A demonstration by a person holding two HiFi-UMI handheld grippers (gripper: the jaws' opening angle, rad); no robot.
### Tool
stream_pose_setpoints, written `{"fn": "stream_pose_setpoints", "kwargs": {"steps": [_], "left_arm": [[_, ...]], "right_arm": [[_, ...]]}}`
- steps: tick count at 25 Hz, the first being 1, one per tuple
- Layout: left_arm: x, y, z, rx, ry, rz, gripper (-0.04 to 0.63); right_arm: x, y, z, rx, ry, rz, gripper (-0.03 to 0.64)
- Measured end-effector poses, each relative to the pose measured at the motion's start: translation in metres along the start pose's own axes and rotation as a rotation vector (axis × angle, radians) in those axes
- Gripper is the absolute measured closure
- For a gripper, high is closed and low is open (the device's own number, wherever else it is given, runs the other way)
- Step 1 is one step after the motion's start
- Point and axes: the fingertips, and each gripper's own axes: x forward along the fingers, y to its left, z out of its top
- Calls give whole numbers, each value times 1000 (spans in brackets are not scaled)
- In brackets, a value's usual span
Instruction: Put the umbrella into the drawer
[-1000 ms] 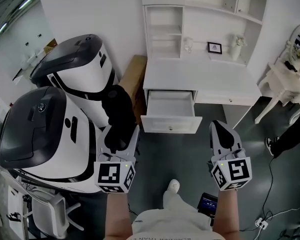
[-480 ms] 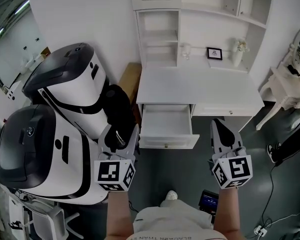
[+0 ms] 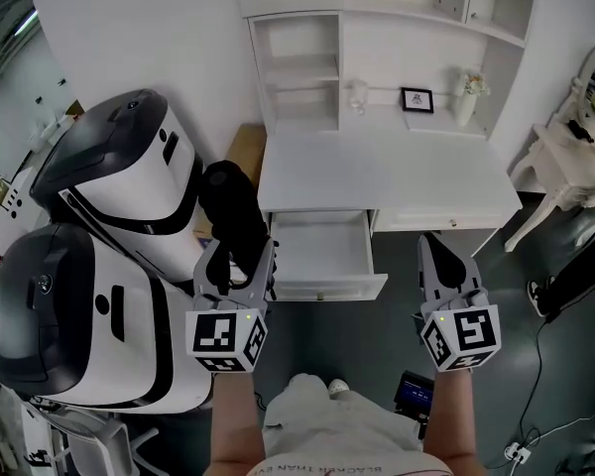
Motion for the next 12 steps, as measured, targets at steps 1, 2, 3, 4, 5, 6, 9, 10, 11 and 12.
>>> {"fn": "stream_pose_setpoints", "kwargs": {"steps": [1, 2, 3, 4, 5, 6, 9, 10, 11, 12], "left_arm": [[4, -1, -2, 2, 4, -7, 350], [9, -1, -4, 4, 8, -13, 350], [14, -1, -6, 6, 11, -19, 350], [20, -1, -7, 8, 13, -27, 350], [27, -2, -9, 9, 15, -36, 350], [33, -2, -11, 12, 17, -46, 350], [57, -3, -18, 27, 31, -85, 350], [65, -3, -20, 35, 38, -99, 350], [73, -4, -23, 43, 45, -114, 351], [82, -5, -25, 49, 51, -128, 350]], "right_arm": [[1, -2, -3, 3, 4, -6, 609], [3, -5, -5, 6, 9, -12, 609], [5, -7, -8, 10, 13, -18, 609], [8, -10, -10, 12, 17, -24, 609], [10, -14, -12, 13, 21, -32, 609], [13, -17, -15, 14, 25, -41, 609], [24, -29, -20, 21, 35, -78, 609], [27, -32, -22, 24, 39, -91, 609], [31, -36, -24, 26, 45, -103, 609], [35, -38, -26, 27, 50, -114, 609]]}}
